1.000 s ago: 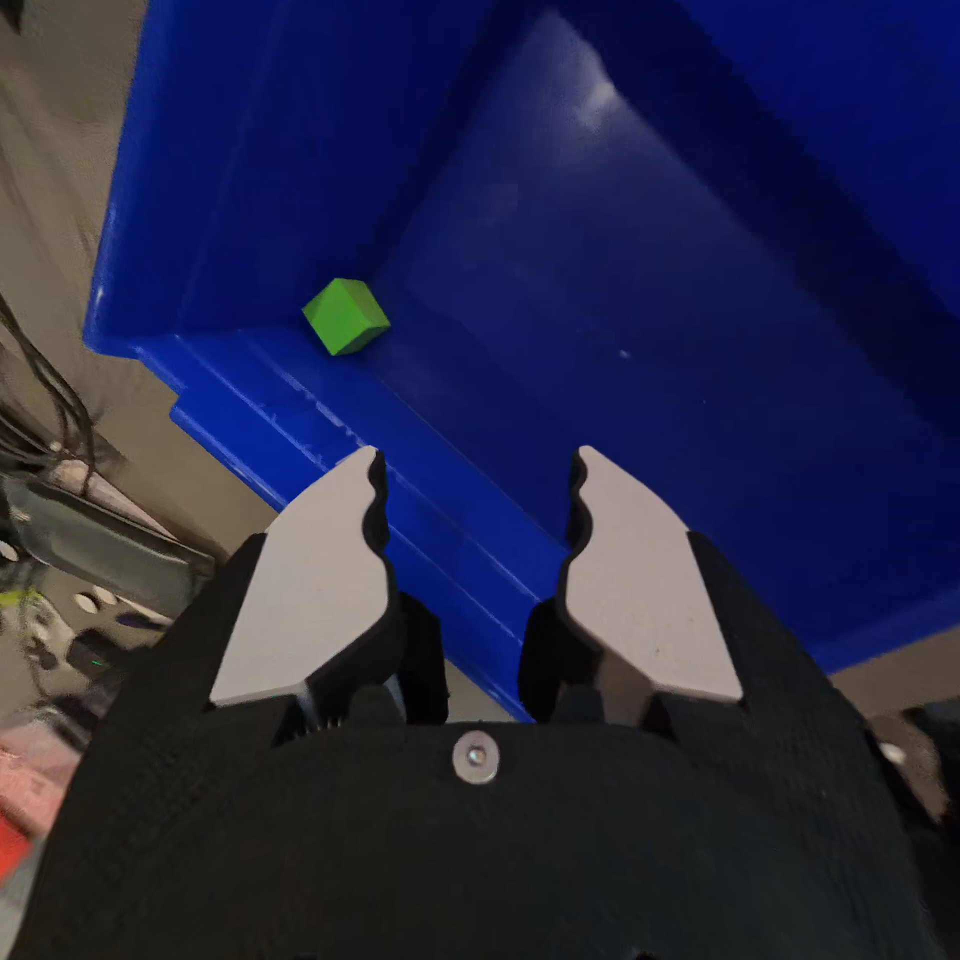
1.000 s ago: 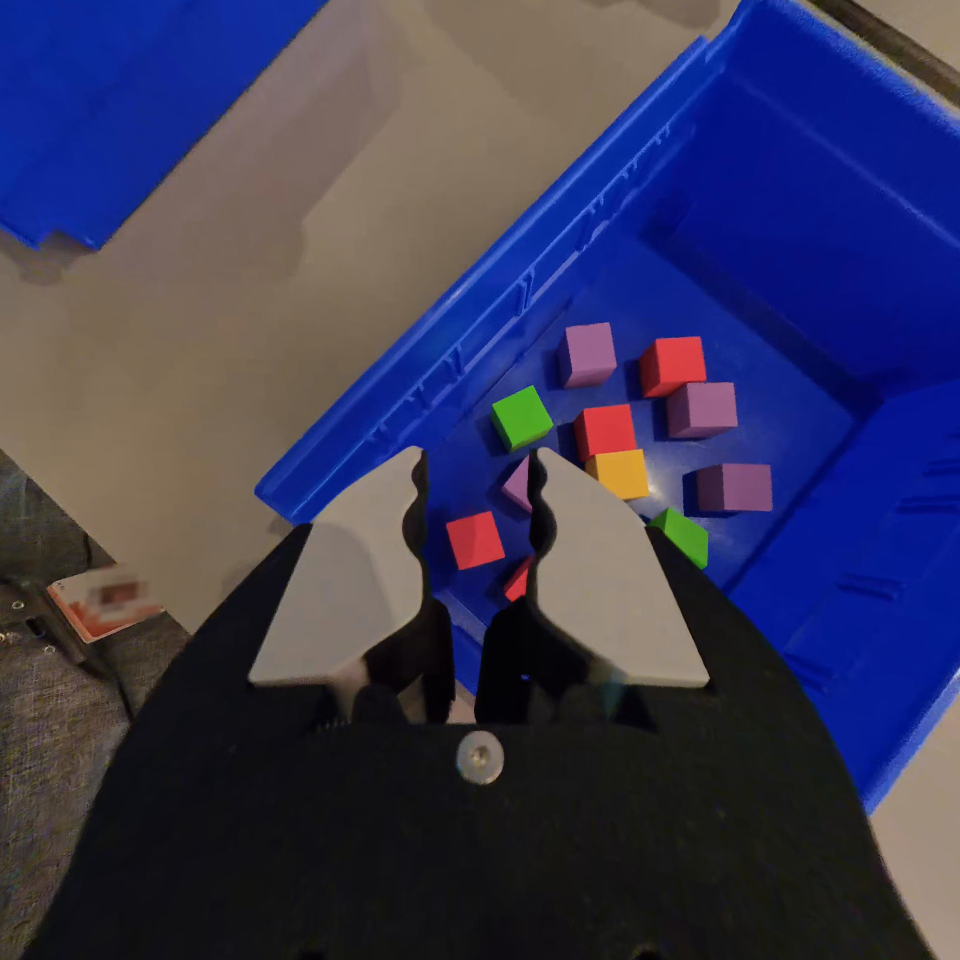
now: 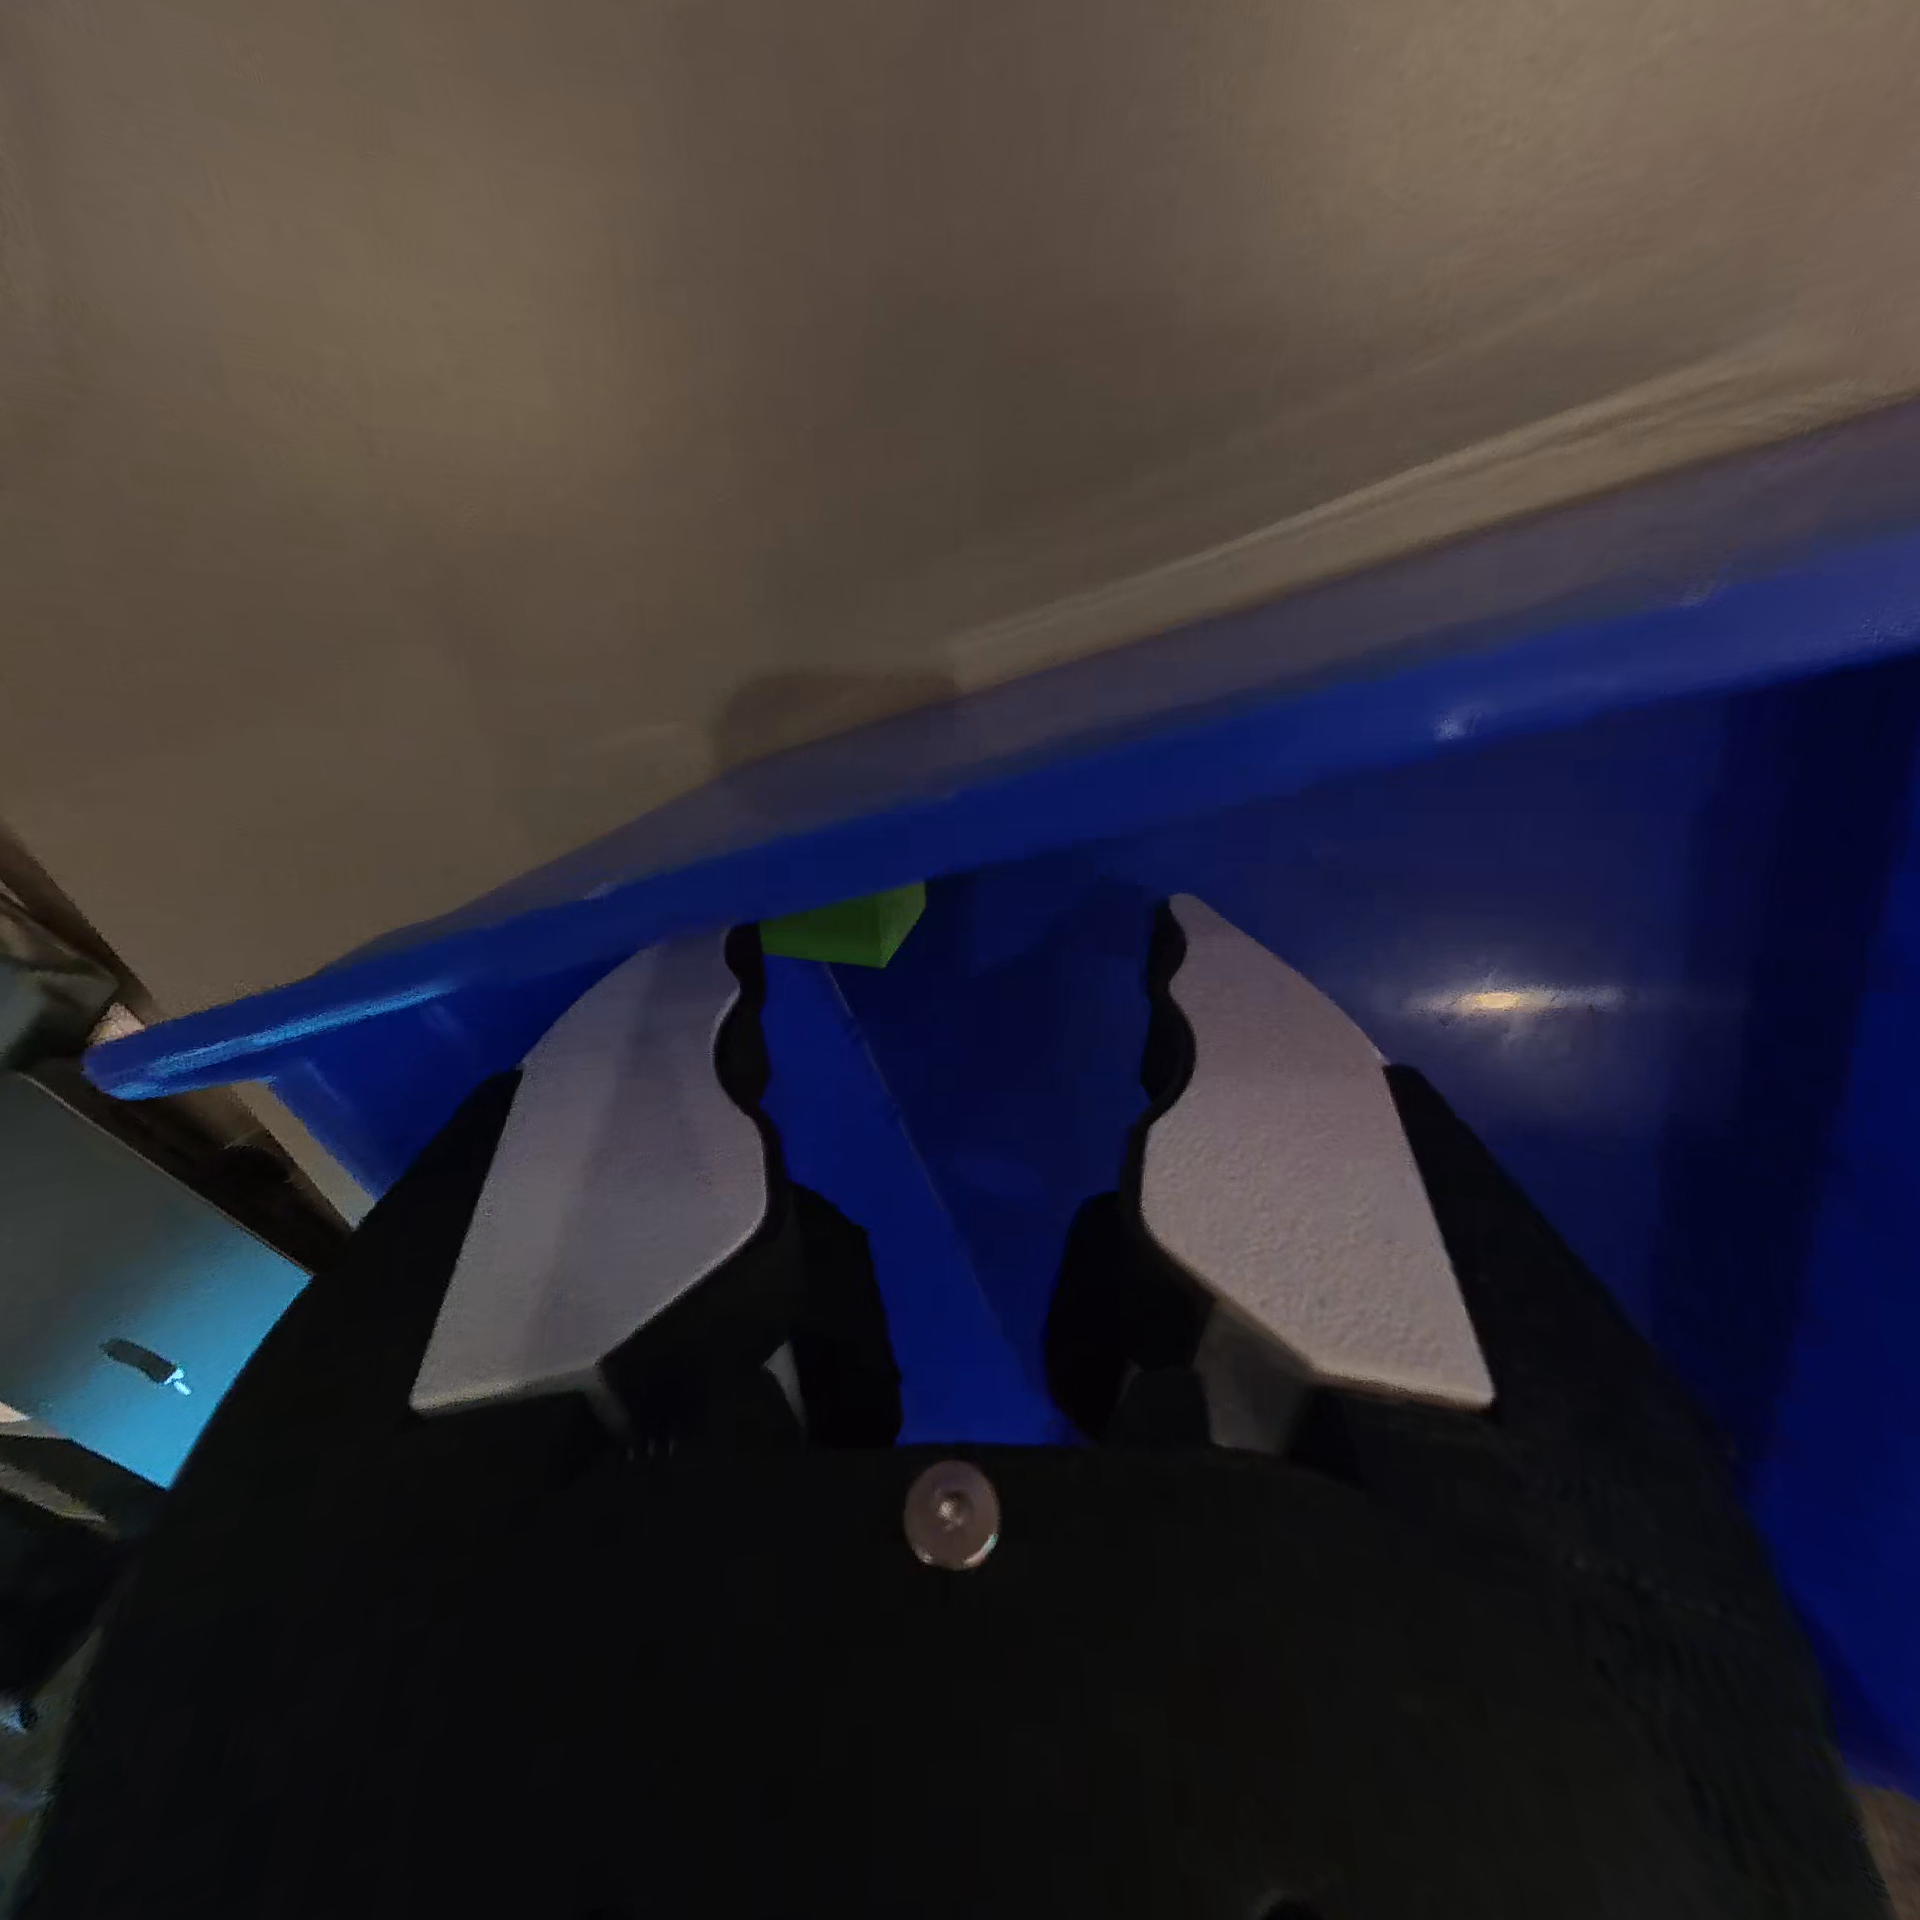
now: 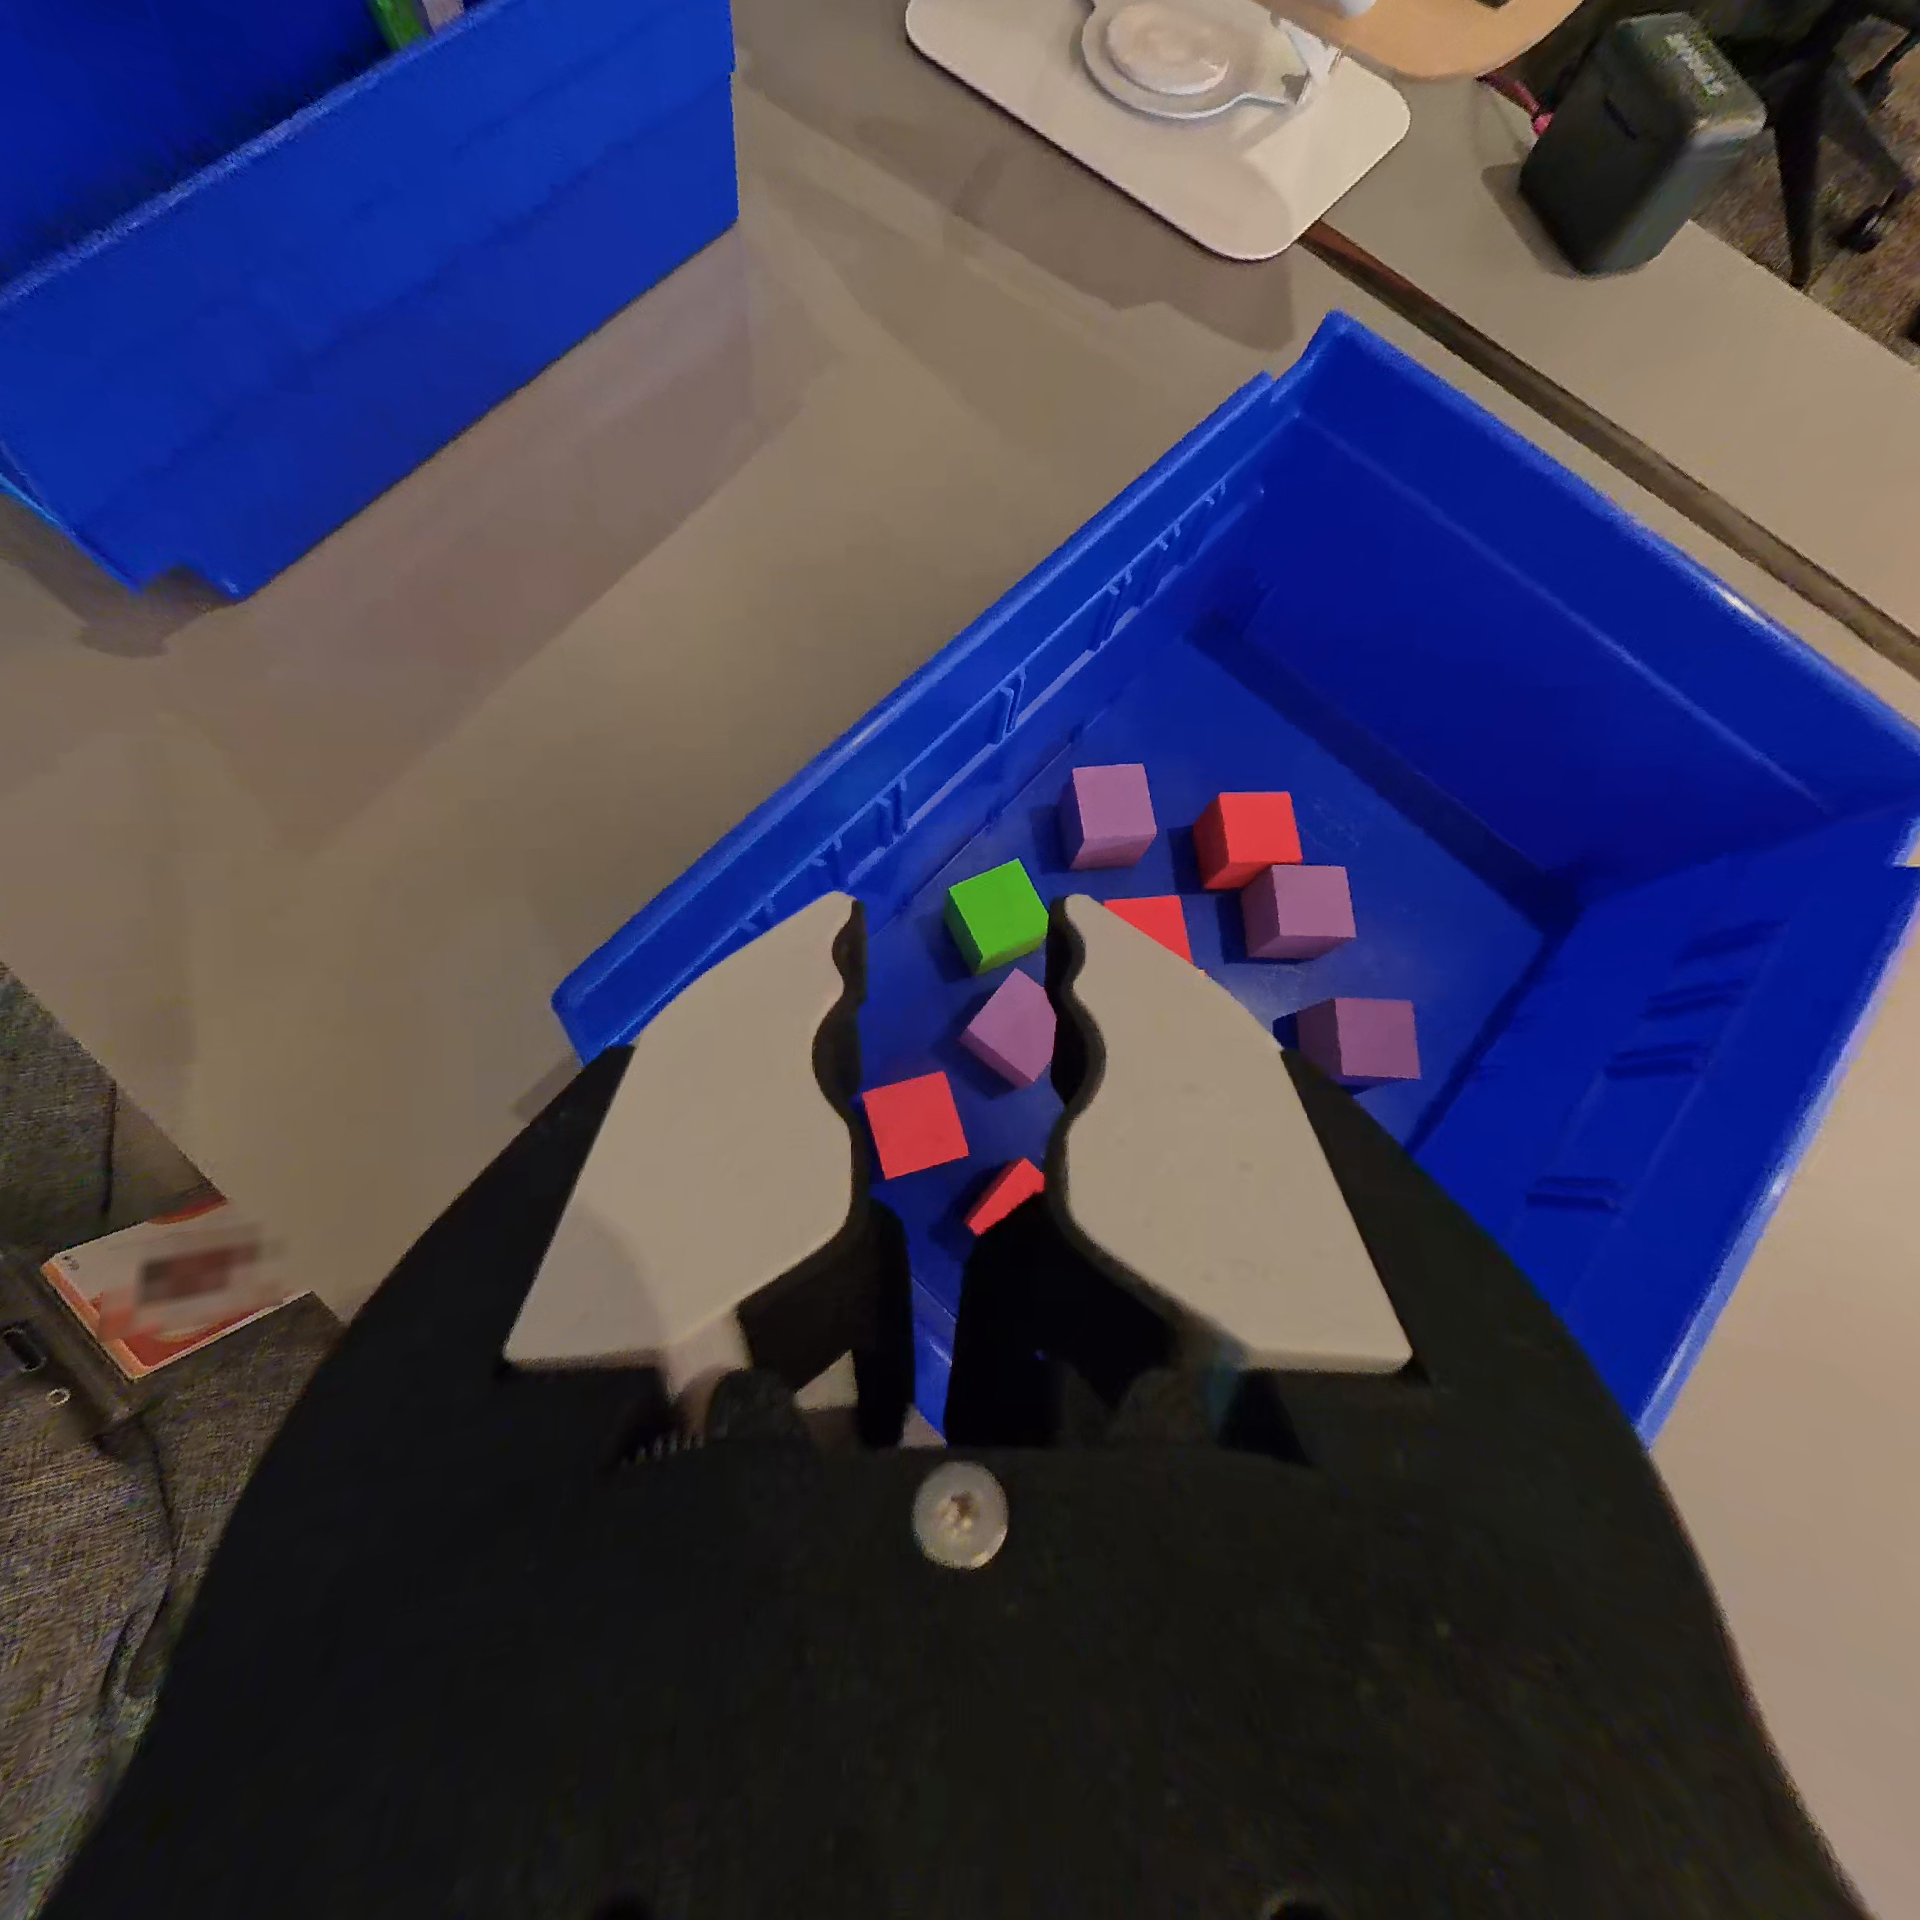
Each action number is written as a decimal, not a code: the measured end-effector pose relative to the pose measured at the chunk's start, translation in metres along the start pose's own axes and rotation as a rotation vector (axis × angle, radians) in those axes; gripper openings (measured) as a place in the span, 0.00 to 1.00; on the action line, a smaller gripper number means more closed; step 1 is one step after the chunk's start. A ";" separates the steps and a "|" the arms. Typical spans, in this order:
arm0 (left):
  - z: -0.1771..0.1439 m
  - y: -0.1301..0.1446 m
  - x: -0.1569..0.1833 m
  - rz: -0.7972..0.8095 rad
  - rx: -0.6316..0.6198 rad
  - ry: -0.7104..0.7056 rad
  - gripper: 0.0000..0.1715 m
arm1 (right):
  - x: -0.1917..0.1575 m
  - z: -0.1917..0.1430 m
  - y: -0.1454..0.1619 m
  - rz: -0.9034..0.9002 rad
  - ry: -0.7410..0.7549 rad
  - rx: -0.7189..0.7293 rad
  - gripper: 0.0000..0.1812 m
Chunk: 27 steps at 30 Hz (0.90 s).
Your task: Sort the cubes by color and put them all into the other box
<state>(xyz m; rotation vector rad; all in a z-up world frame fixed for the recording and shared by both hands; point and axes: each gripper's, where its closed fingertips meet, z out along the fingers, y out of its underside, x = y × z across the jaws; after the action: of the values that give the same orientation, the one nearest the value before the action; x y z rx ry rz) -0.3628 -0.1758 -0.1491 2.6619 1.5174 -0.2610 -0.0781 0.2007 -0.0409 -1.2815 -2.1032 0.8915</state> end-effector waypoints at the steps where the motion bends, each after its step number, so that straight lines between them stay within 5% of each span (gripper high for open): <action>1: -0.001 0.000 0.003 -0.002 0.000 0.022 0.42 | 0.000 -0.001 -0.001 -0.001 0.005 0.004 0.18; 6: -0.017 0.003 0.029 0.001 0.019 0.209 0.35 | 0.002 -0.003 -0.004 0.004 0.013 0.018 0.18; 16: -0.006 -0.004 0.012 -0.041 0.012 0.135 0.40 | -0.003 -0.004 -0.007 -0.014 0.017 0.024 0.18; 27: -0.001 -0.004 0.012 -0.052 0.055 0.175 0.17 | 0.004 -0.009 -0.005 -0.007 0.041 0.028 0.17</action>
<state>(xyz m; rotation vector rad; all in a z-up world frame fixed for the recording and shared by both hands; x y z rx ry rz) -0.3602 -0.1630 -0.1499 2.7553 1.6531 -0.0747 -0.0764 0.2052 -0.0311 -1.2668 -2.0557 0.8810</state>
